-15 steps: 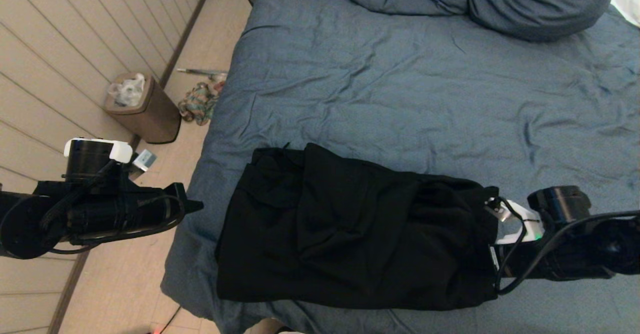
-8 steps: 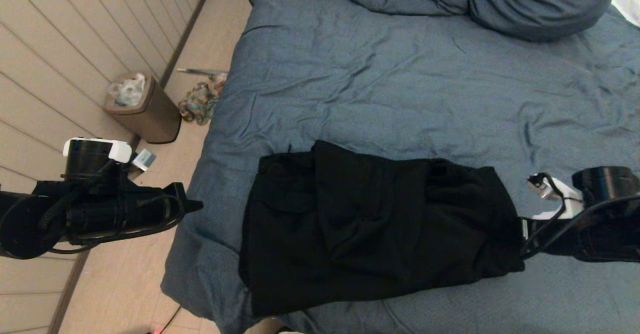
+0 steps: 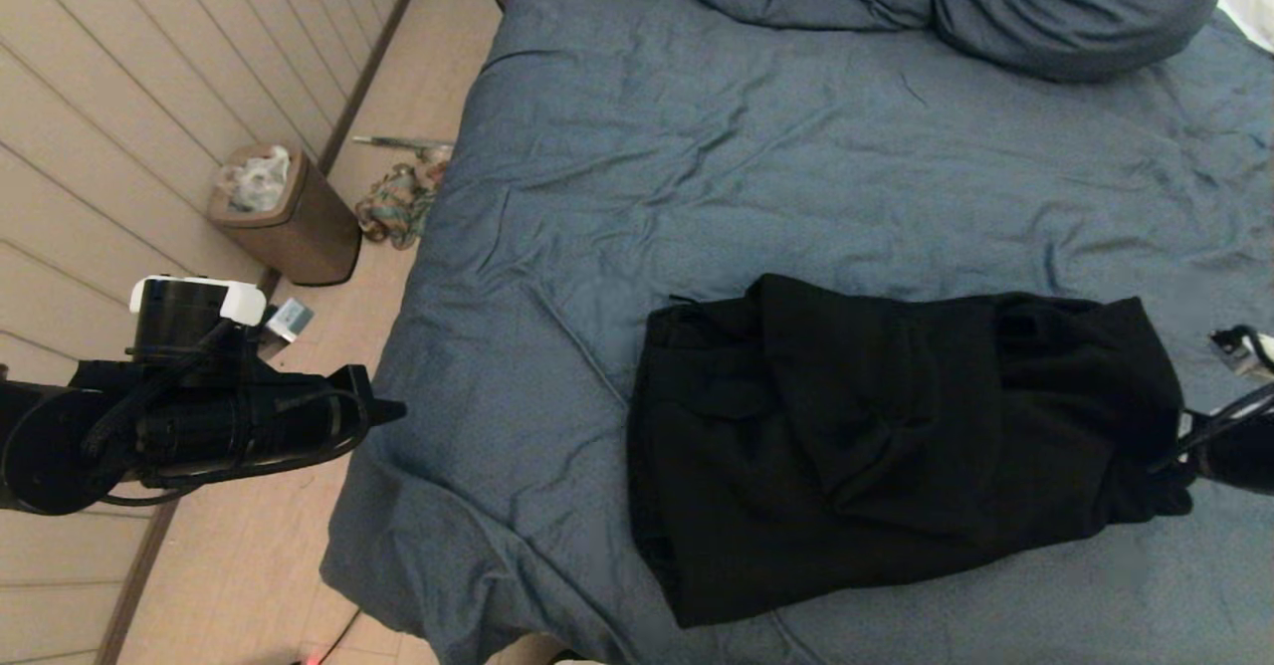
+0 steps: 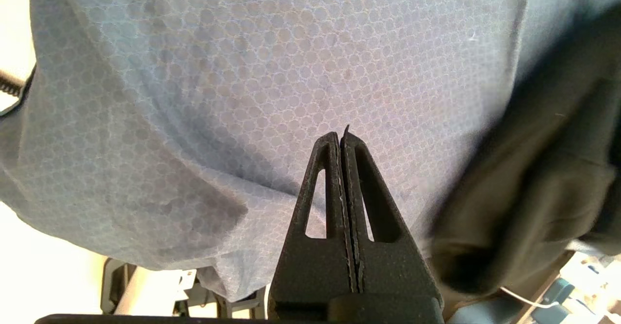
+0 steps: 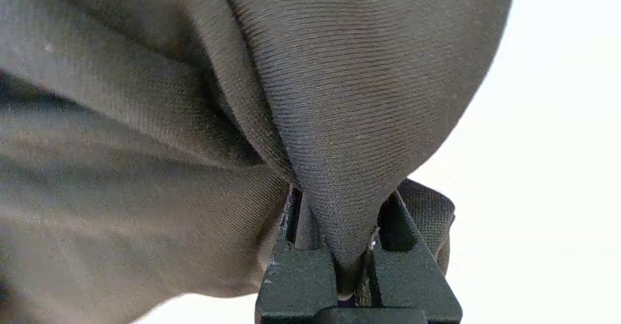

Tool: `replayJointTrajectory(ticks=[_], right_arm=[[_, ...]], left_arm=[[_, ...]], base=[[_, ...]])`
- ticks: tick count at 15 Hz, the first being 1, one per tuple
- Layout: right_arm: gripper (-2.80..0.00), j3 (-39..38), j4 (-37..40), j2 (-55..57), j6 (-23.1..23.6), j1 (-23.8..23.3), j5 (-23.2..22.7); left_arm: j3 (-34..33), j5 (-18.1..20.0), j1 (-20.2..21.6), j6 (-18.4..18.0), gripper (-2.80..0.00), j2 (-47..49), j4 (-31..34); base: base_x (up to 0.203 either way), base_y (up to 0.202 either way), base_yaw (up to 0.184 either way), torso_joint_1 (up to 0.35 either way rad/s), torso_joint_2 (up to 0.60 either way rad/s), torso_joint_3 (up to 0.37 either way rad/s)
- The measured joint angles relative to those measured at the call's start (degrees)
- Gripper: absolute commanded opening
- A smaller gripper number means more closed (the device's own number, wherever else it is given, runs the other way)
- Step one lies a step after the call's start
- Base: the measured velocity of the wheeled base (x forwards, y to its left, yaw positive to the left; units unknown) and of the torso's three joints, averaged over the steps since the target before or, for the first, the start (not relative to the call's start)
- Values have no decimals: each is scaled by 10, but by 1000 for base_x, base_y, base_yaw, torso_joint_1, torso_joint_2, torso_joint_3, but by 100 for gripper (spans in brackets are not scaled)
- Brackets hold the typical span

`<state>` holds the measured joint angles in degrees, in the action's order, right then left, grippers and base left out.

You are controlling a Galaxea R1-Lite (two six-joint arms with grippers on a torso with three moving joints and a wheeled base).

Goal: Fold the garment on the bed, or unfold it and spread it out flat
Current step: Fold the black sweatshirt

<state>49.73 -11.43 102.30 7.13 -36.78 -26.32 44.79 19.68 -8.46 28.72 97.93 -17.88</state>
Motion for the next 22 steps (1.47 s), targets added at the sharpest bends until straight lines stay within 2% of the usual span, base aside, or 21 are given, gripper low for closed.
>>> replayJointTrajectory(ticks=[2, 4, 7, 10, 13, 15, 18, 20, 22], right_arm=[[-280, 32, 2, 4, 1, -43, 0], [-280, 46, 14, -4, 1, -53, -4], [-280, 47, 20, -48, -8, 7, -4], [-280, 55, 69, -111, -17, 123, -4], [-280, 87, 141, -158, -35, 276, 5], [-280, 112, 176, -172, -56, 387, 36], [-280, 141, 195, -157, -73, 534, 114], [-280, 151, 197, -123, -75, 601, 141], [-280, 160, 198, -84, -75, 641, 148]], left_arm=[[0, 0, -1, 0, -280, 0, 0], [-1, -3, -2, -1, -280, 0, 0], [-2, -4, -3, -1, -280, -1, 0], [-2, -6, -9, -1, -280, 0, 0], [-2, -7, -10, -1, -280, -3, -1], [-3, -6, -10, 0, -280, -6, -1], [-5, -1, -10, 0, -280, -11, 0], [-6, 0, -11, 0, -280, -12, 0], [-8, 0, -13, 0, -280, -13, 0]], base=[[0, 0, 0, 0, 0, 0], [0, 0, 0, 0, 0, 0], [0, 0, 0, 0, 0, 0], [0, 0, 0, 0, 0, 0], [0, 0, 0, 0, 0, 0], [0, 0, 0, 0, 0, 0], [0, 0, 0, 0, 0, 0], [0, 0, 0, 0, 0, 0], [0, 0, 0, 0, 0, 0]])
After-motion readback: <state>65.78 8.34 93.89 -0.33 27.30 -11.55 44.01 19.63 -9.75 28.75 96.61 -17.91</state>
